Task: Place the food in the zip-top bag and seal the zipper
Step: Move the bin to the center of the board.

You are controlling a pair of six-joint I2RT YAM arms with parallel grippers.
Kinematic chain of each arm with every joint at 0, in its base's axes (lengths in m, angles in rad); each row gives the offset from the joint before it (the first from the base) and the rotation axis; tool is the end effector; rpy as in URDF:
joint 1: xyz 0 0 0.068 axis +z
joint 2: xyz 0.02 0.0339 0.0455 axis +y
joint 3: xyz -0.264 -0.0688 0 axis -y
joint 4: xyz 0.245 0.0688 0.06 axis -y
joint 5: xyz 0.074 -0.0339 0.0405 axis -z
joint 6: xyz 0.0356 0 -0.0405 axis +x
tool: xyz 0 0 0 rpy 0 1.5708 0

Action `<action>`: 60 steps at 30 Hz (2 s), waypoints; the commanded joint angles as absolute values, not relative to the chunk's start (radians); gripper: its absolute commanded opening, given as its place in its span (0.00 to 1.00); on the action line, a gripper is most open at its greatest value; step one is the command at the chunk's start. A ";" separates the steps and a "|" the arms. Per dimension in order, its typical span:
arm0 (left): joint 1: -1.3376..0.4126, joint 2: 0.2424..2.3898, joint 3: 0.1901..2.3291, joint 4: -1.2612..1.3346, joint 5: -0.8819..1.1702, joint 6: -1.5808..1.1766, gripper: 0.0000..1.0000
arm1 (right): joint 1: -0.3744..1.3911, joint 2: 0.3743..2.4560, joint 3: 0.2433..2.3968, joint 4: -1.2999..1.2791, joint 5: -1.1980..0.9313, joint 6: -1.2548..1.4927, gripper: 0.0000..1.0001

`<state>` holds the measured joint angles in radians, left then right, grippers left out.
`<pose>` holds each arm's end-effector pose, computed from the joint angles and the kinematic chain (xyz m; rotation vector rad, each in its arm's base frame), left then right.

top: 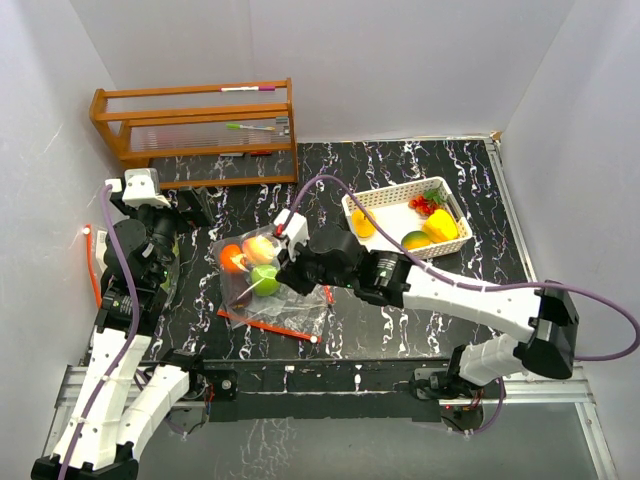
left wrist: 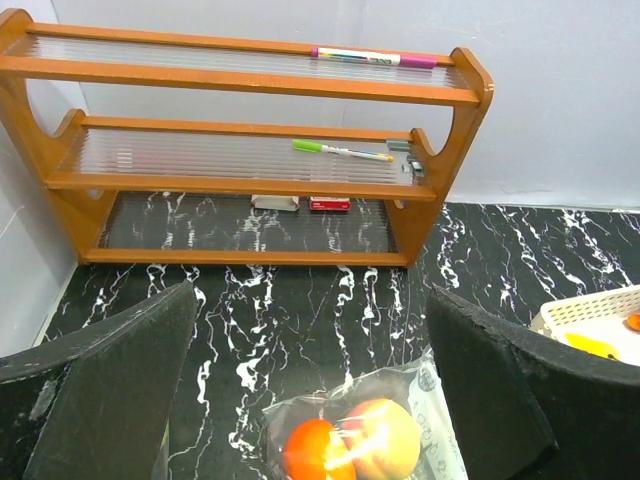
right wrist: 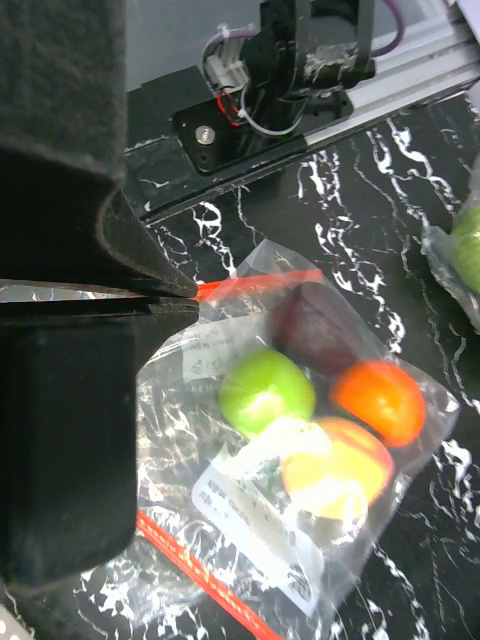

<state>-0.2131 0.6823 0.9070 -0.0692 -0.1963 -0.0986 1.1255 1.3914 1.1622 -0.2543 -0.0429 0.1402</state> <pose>0.1463 -0.0246 0.4099 -0.0814 1.4170 -0.1187 0.1374 0.2914 0.3251 -1.0455 1.8885 0.8089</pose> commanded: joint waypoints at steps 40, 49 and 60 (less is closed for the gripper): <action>-0.211 0.677 0.892 -0.063 -0.174 -0.101 0.97 | 1.080 1.589 1.008 -0.347 0.211 0.247 0.94; -0.212 0.673 0.889 -0.057 -0.182 -0.083 0.97 | 1.009 1.635 1.008 -0.218 0.190 0.189 0.87; -0.212 0.666 0.874 -0.055 -0.186 -0.083 0.97 | 0.995 1.739 1.149 -0.150 0.071 0.095 0.08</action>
